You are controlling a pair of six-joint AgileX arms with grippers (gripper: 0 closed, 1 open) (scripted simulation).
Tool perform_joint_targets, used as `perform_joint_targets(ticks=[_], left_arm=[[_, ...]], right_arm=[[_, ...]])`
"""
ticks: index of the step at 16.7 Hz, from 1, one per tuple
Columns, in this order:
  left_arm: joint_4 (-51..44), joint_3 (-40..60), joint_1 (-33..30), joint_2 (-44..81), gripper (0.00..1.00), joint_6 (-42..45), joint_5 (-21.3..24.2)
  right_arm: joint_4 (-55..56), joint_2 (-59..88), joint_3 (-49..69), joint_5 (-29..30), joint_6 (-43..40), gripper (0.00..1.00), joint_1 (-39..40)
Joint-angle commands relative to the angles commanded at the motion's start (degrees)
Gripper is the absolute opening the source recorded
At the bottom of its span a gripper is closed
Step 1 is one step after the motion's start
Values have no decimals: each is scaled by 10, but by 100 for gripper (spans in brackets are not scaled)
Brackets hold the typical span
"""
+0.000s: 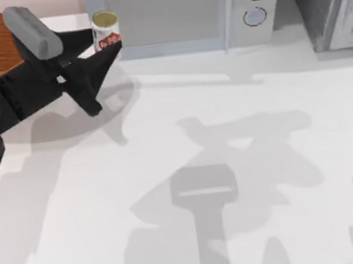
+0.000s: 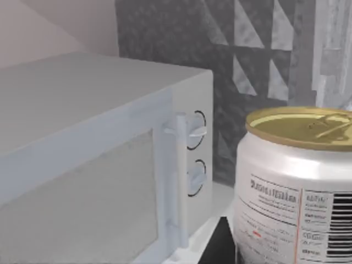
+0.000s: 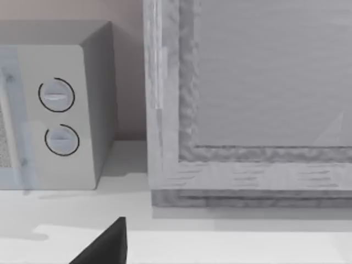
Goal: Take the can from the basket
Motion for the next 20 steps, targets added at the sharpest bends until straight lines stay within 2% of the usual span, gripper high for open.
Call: perform_joint_targets(ticks=[20], left_arm=[[171, 173, -21, 367, 0, 3, 273]], right_arm=[[0, 0, 0, 0, 0, 100, 0]])
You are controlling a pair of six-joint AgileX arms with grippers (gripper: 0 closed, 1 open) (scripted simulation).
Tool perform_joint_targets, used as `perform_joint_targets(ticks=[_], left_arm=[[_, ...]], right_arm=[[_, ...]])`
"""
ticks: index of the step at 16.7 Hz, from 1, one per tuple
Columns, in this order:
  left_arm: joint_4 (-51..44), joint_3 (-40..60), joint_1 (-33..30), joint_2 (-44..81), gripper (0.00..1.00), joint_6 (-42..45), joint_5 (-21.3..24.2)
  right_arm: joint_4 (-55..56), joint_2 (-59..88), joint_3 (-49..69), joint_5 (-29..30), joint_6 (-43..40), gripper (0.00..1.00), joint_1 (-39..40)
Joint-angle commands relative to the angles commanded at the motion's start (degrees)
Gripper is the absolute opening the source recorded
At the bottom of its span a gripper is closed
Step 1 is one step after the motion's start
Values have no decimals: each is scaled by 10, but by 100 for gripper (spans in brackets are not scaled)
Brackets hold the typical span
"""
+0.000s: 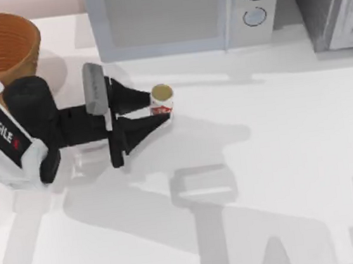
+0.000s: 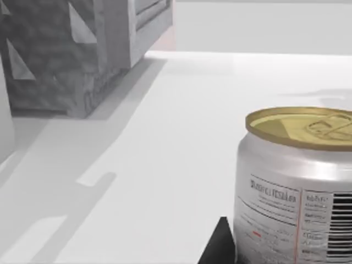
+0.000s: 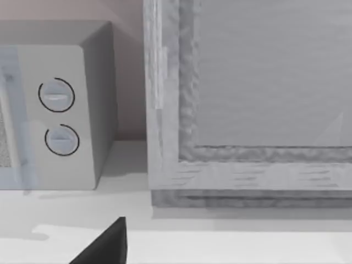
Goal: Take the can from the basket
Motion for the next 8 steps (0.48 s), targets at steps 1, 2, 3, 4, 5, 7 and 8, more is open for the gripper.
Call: perform_joint_targets(ticks=[1, 2, 3, 4, 5, 7, 8], left_arm=[[6, 11, -1, 17, 0, 0, 15], [10, 21, -2, 31, 0, -1, 29], [14, 31, -3, 46, 0, -1, 42], [15, 37, -3, 54, 0, -1, 51], [17, 43, -3, 61, 0, -2, 58], [17, 46, -3, 65, 0, -2, 62], [17, 46, -3, 65, 0, -2, 62]], right_arm=[[0, 0, 0, 0, 0, 100, 0], [0, 0, 0, 0, 0, 100, 0], [0, 0, 0, 0, 0, 100, 0], [0, 0, 0, 0, 0, 100, 0], [0, 0, 0, 0, 0, 100, 0], [0, 0, 0, 0, 0, 100, 0], [0, 0, 0, 0, 0, 100, 0]])
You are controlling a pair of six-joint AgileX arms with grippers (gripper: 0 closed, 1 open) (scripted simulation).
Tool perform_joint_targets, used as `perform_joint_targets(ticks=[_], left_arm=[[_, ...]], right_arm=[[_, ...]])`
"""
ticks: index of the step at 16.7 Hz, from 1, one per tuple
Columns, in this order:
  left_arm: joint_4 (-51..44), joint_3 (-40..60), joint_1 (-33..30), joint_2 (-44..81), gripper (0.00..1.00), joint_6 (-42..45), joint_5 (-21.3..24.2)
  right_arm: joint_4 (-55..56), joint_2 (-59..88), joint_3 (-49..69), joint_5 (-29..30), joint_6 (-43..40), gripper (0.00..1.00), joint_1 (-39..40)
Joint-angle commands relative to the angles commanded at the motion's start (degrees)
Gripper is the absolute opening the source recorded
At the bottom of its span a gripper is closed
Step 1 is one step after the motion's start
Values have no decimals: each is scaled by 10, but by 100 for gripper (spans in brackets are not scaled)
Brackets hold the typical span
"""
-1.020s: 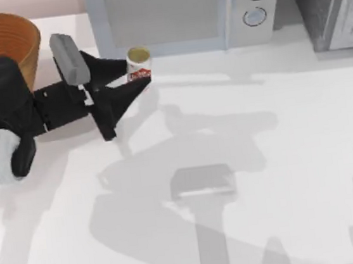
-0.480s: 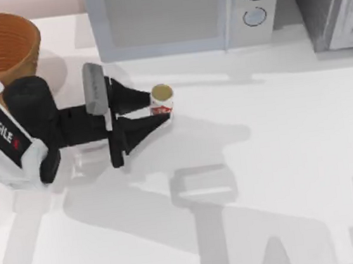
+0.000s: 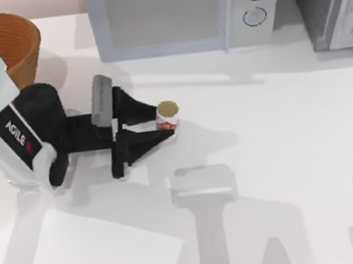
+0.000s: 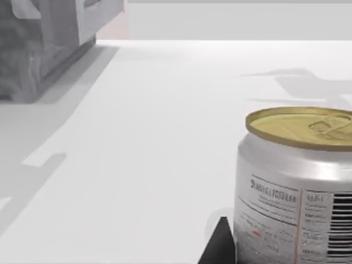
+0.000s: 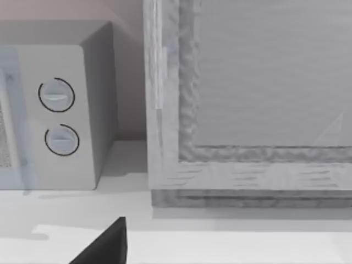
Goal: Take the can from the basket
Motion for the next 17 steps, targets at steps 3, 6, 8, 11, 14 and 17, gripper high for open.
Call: perform_joint_targets(ticks=[3, 6, 8, 11, 14, 17], left_arm=[[0, 0, 0, 0, 0, 0, 0], [0, 0, 0, 0, 8, 0, 0], [0, 0, 0, 0, 23, 0, 0], [0, 0, 0, 0, 45, 0, 0], [0, 0, 0, 0, 68, 0, 0], [0, 0, 0, 0, 90, 0, 0]], right_arm=[[0, 0, 0, 0, 0, 100, 0], [0, 0, 0, 0, 0, 100, 0], [0, 0, 0, 0, 0, 100, 0], [0, 0, 0, 0, 0, 100, 0], [0, 0, 0, 0, 0, 100, 0], [0, 0, 0, 0, 0, 100, 0]])
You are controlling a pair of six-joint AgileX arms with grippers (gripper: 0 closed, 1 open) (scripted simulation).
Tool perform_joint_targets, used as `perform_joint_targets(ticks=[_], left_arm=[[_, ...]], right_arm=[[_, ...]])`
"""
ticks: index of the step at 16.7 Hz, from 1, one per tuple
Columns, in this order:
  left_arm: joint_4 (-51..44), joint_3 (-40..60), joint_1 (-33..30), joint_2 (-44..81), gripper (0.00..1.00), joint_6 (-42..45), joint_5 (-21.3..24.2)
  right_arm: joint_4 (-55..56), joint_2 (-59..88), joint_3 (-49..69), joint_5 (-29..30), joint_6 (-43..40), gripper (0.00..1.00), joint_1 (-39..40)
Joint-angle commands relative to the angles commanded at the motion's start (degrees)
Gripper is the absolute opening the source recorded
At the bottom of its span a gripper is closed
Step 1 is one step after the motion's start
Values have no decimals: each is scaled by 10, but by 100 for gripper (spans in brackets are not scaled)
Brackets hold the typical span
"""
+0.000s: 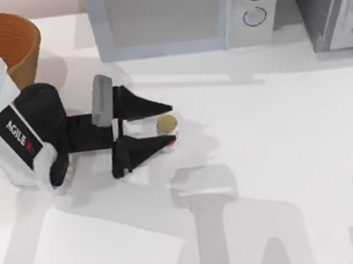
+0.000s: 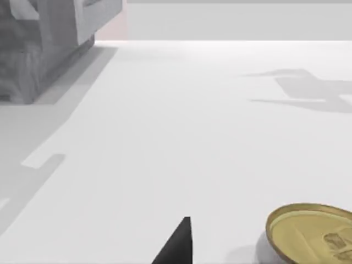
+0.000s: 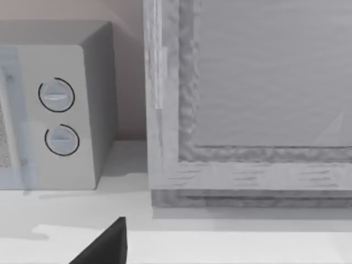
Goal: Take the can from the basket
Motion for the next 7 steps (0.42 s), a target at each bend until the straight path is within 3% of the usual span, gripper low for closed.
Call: perform_joint_targets(ticks=[2, 7], left_arm=[[0, 0, 0, 0, 100, 0, 0], [0, 0, 0, 0, 100, 0, 0]], right_arm=[[0, 0, 0, 0, 0, 100, 0], [0, 0, 0, 0, 0, 100, 0]])
